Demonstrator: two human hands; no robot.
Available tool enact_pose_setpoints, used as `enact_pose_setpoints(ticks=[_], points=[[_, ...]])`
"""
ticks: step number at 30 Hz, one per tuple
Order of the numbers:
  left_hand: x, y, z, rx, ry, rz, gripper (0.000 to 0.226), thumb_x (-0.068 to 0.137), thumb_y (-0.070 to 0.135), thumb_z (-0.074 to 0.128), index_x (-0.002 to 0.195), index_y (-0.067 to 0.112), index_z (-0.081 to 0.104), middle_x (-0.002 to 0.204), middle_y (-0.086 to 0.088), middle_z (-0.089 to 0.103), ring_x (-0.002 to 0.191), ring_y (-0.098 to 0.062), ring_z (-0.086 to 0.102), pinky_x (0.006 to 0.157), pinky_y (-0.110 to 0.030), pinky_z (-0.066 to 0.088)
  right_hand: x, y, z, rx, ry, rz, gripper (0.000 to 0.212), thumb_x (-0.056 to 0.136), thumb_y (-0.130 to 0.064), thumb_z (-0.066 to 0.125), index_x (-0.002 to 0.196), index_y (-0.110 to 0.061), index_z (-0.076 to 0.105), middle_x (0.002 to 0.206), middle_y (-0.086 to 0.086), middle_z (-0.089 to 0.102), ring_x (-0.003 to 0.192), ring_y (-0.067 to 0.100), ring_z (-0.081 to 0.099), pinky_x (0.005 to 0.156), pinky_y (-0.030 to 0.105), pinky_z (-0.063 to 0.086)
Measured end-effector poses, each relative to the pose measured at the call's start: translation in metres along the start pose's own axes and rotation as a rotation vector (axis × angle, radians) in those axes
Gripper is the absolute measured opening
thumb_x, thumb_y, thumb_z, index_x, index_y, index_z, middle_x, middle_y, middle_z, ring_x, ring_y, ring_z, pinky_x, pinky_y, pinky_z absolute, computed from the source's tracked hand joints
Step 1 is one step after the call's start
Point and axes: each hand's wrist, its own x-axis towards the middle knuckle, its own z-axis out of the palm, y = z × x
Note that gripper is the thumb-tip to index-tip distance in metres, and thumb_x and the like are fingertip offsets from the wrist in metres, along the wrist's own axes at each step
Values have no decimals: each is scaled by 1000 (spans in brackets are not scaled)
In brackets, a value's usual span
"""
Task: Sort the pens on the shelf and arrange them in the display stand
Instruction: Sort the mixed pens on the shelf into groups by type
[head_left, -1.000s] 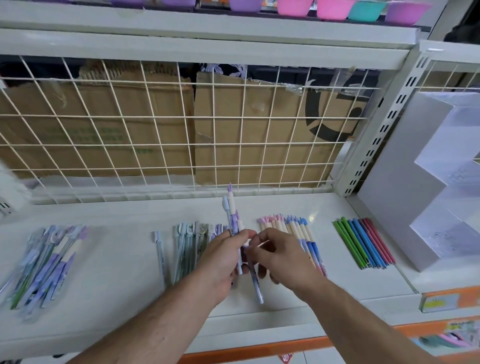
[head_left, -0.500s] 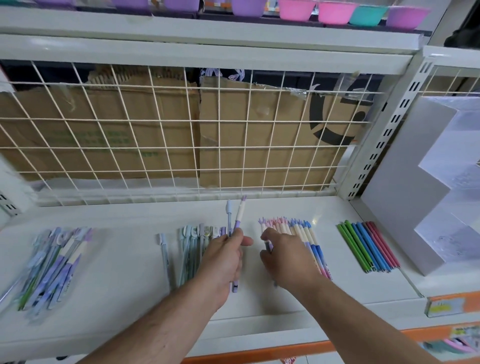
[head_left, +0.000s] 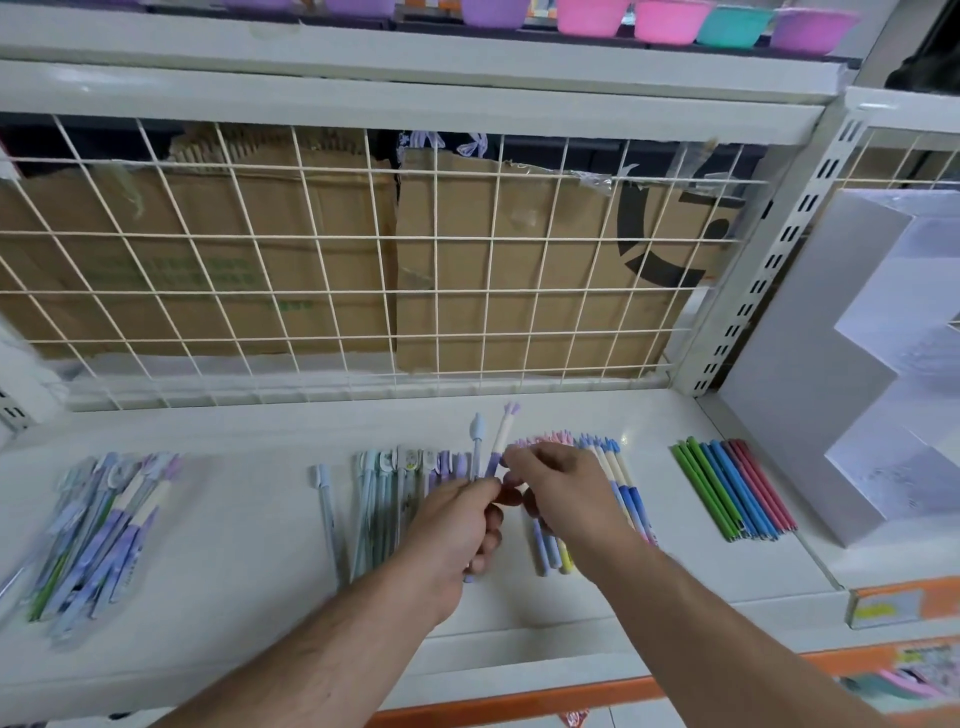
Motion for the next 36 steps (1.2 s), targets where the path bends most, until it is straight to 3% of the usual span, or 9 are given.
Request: enact_pose_setpoints(ticks=[5, 11, 18, 25, 27, 29, 31, 34, 36], points=[[-4, 2, 1, 67, -101, 0, 24, 96, 16, 53, 79, 10, 68, 60, -2, 41, 48, -14, 33, 46, -24, 19, -7, -10, -2, 129, -65, 67, 17, 89, -7, 69, 90, 9, 64, 63, 7, 61, 46, 7, 55, 41, 12, 37], [-2, -3, -1, 223, -20, 29, 35, 97, 29, 49, 88, 3, 70, 63, -3, 54, 53, -18, 44, 49, -22, 26, 5, -4, -13, 206, 43, 162, 11, 88, -4, 64, 78, -2, 60, 50, -2, 54, 39, 11, 33, 38, 18, 27], [3, -9, -6, 325, 89, 106, 23, 91, 37, 48, 76, 20, 52, 62, 0, 37, 55, -20, 33, 59, -31, 29, 18, 18, -19, -569, 110, 64, 4, 85, -23, 67, 87, -20, 64, 72, -7, 61, 61, 6, 55, 50, 20, 41], [5, -10, -6, 280, 87, 95, 21, 95, 23, 39, 78, 17, 51, 43, 7, 38, 47, -18, 33, 56, -28, 26, 19, 26, -8, -870, 78, -24, 15, 95, -32, 56, 104, -20, 58, 81, -3, 58, 74, 18, 61, 60, 29, 47], [7, -10, -5, 306, 103, 96, 16, 90, 25, 44, 78, 17, 52, 67, -13, 62, 67, -33, 58, 54, -25, 32, 19, 26, -8, -890, 72, -33, 16, 96, -32, 53, 106, -20, 56, 82, -3, 58, 74, 17, 60, 59, 29, 46], [6, -9, -4, 334, 120, 84, 14, 82, 30, 50, 77, 17, 51, 121, -28, 59, 108, -46, 60, 48, -21, 34, 19, 27, -9, -879, 69, -29, 15, 96, -31, 52, 105, -19, 56, 80, -3, 57, 73, 16, 60, 62, 31, 49], [7, -10, -4, 387, 94, 93, 20, 80, 32, 53, 74, 15, 45, 132, -30, 52, 108, -38, 62, 48, -20, 32, 18, 28, -10, -863, 65, -26, 15, 96, -30, 52, 103, -19, 56, 78, -4, 57, 72, 16, 61, 62, 31, 50], [10, -14, -4, 513, 94, 150, 26, 89, 27, 53, 71, 14, 40, 84, -18, 63, 71, -21, 66, 48, -22, 36, 17, 30, -12, -811, 85, -41, 15, 95, -32, 55, 97, -18, 57, 79, -3, 61, 70, 14, 60, 61, 30, 48], [8, -13, -1, 607, 97, 177, 28, 92, 25, 52, 69, 14, 41, 50, 4, 48, 41, -11, 51, 45, -18, 33, 15, 30, -14, -751, 116, -43, 14, 93, -33, 59, 93, -18, 59, 78, -3, 62, 65, 12, 57, 56, 28, 44]])
